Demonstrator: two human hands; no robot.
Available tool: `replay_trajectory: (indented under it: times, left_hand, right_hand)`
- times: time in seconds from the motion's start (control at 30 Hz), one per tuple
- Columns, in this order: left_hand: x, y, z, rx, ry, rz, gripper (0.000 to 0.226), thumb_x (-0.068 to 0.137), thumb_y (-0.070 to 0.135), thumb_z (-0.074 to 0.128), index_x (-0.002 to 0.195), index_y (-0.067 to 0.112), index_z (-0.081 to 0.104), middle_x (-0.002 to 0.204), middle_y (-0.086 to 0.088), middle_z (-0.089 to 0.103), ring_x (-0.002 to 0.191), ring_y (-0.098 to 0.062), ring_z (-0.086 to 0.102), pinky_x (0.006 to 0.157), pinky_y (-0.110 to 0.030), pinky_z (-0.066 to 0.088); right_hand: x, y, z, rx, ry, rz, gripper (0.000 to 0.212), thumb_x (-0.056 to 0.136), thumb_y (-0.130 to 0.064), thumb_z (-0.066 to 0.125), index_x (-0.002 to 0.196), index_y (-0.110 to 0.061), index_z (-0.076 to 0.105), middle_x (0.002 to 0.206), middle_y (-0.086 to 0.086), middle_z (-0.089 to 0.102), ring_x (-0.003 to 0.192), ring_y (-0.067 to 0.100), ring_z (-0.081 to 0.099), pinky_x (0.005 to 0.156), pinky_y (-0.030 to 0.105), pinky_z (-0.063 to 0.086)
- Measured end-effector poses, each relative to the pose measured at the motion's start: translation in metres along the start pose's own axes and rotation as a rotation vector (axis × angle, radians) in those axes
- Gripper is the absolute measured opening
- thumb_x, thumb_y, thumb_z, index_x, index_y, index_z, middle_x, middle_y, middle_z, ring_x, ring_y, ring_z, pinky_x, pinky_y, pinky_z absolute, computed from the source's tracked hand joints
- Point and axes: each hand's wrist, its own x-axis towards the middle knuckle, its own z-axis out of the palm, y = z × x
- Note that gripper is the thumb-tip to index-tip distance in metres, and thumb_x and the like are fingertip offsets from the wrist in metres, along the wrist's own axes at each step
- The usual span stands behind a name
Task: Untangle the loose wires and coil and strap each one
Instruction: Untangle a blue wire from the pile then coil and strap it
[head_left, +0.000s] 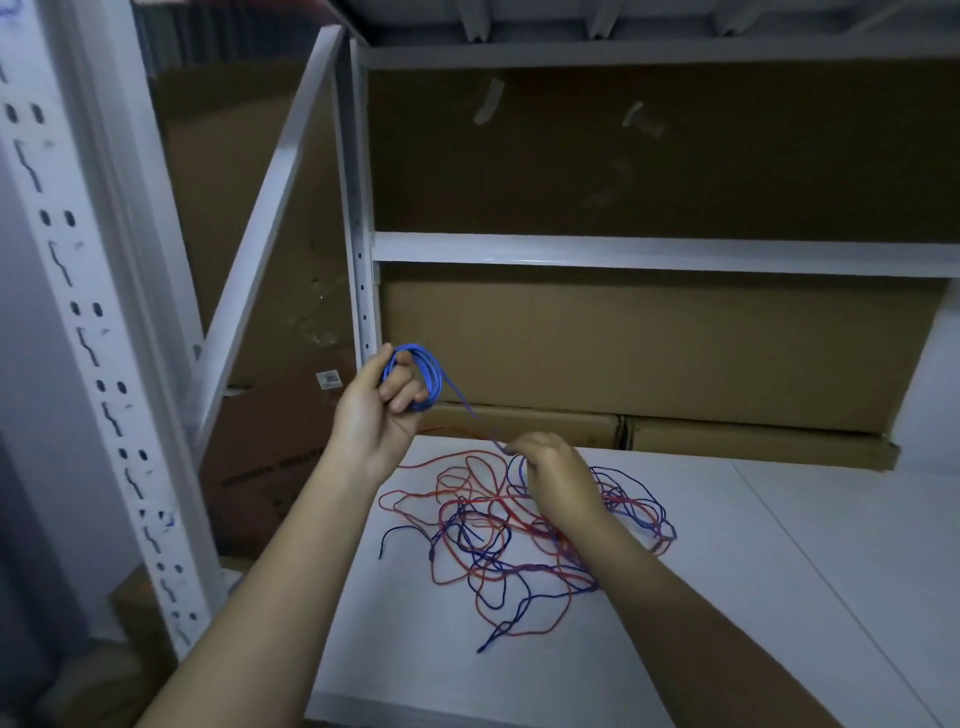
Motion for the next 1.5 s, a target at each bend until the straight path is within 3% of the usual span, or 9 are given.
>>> replay_trajectory:
  times: [0.23, 0.33, 0.5, 0.67, 0.87, 1.07, 1.23, 1.33, 1.5]
  left_hand:
    - [0.02, -0.031, -0.01, 0.122, 0.287, 0.176, 0.033, 0.107, 0.023, 0.023, 0.09, 0.008, 0.046, 0.071, 0.0, 0.05, 0.052, -0.009, 0.048, 0.054, -0.018, 0.042]
    - [0.025, -0.056, -0.015, 0.471, 0.349, 0.223, 0.027, 0.107, 0.02, 0.023, 0.11, 0.005, 0.044, 0.083, -0.002, 0.064, 0.061, -0.004, 0.063, 0.062, -0.016, 0.046]
    - [0.022, -0.101, -0.032, 1.055, 0.143, 0.276, 0.032, 0.106, 0.021, 0.02, 0.114, -0.002, 0.042, 0.099, 0.005, 0.065, 0.08, 0.008, 0.064, 0.076, -0.008, 0.045]
    - [0.015, -0.108, -0.048, 1.595, -0.164, 0.147, 0.023, 0.104, 0.035, 0.024, 0.092, 0.027, 0.041, 0.087, 0.01, 0.066, 0.078, -0.008, 0.063, 0.07, -0.027, 0.046]
    - [0.006, -0.096, -0.054, 1.673, -0.316, -0.075, 0.03, 0.101, 0.027, 0.038, 0.073, 0.022, 0.047, 0.069, 0.001, 0.048, 0.064, -0.013, 0.044, 0.06, -0.031, 0.034]
    - [-0.003, -0.081, -0.035, 1.475, -0.342, -0.07, 0.041, 0.103, 0.03, 0.034, 0.069, 0.02, 0.055, 0.056, 0.009, 0.047, 0.051, -0.003, 0.039, 0.061, -0.03, 0.033]
    - [-0.012, -0.074, -0.025, 1.429, -0.477, -0.165, 0.042, 0.104, 0.038, 0.029, 0.076, 0.022, 0.056, 0.053, 0.013, 0.046, 0.053, -0.004, 0.039, 0.066, -0.03, 0.034]
    - [-0.013, -0.074, -0.02, 1.5, -0.548, -0.229, 0.038, 0.103, 0.04, 0.032, 0.076, 0.024, 0.053, 0.055, 0.013, 0.047, 0.055, -0.005, 0.039, 0.067, -0.029, 0.035]
    - [-0.009, -0.076, -0.017, 1.325, -0.467, -0.244, 0.038, 0.104, 0.037, 0.033, 0.077, 0.017, 0.052, 0.053, 0.01, 0.04, 0.054, -0.008, 0.036, 0.062, -0.027, 0.032]
  right_hand:
    - [-0.032, -0.002, 0.012, 0.029, -0.17, -0.239, 0.047, 0.086, 0.012, 0.047, 0.123, -0.013, 0.063, 0.121, 0.004, 0.062, 0.117, 0.023, 0.05, 0.091, 0.037, 0.045]
    - [-0.043, -0.002, 0.005, 0.07, -0.108, -0.31, 0.041, 0.084, 0.014, 0.051, 0.114, -0.007, 0.068, 0.111, 0.009, 0.066, 0.107, 0.028, 0.057, 0.084, 0.04, 0.05]
    - [-0.053, 0.004, -0.007, 0.112, -0.047, -0.35, 0.038, 0.078, 0.018, 0.051, 0.102, -0.004, 0.072, 0.099, 0.008, 0.067, 0.095, 0.027, 0.06, 0.074, 0.036, 0.052]
    - [-0.048, 0.017, -0.025, 0.332, 0.025, -0.217, 0.039, 0.077, 0.023, 0.042, 0.094, 0.004, 0.072, 0.095, 0.011, 0.065, 0.087, 0.014, 0.057, 0.08, 0.01, 0.043]
    - [-0.037, 0.026, -0.035, 0.683, 0.017, 0.167, 0.031, 0.091, -0.004, 0.059, 0.094, -0.033, 0.069, 0.086, -0.008, 0.069, 0.068, 0.015, 0.063, 0.052, 0.02, 0.048]
    - [-0.022, 0.022, -0.032, 0.824, 0.226, 0.303, 0.02, 0.084, -0.015, 0.072, 0.074, -0.033, 0.072, 0.078, -0.012, 0.072, 0.07, 0.005, 0.063, 0.06, 0.02, 0.052]
    - [-0.013, 0.024, -0.025, 0.77, 0.02, 0.299, 0.017, 0.093, -0.016, 0.059, 0.087, -0.024, 0.073, 0.081, -0.01, 0.07, 0.069, -0.007, 0.058, 0.062, 0.01, 0.045]
    - [-0.008, 0.018, -0.023, 0.716, -0.02, 0.282, 0.014, 0.093, -0.016, 0.06, 0.095, -0.017, 0.074, 0.096, -0.002, 0.07, 0.086, -0.003, 0.06, 0.075, 0.012, 0.044]
    - [-0.01, 0.01, -0.018, 0.295, 0.327, 0.261, 0.007, 0.086, -0.022, 0.069, 0.089, -0.018, 0.074, 0.095, -0.002, 0.051, 0.101, 0.017, 0.043, 0.085, 0.029, 0.039]
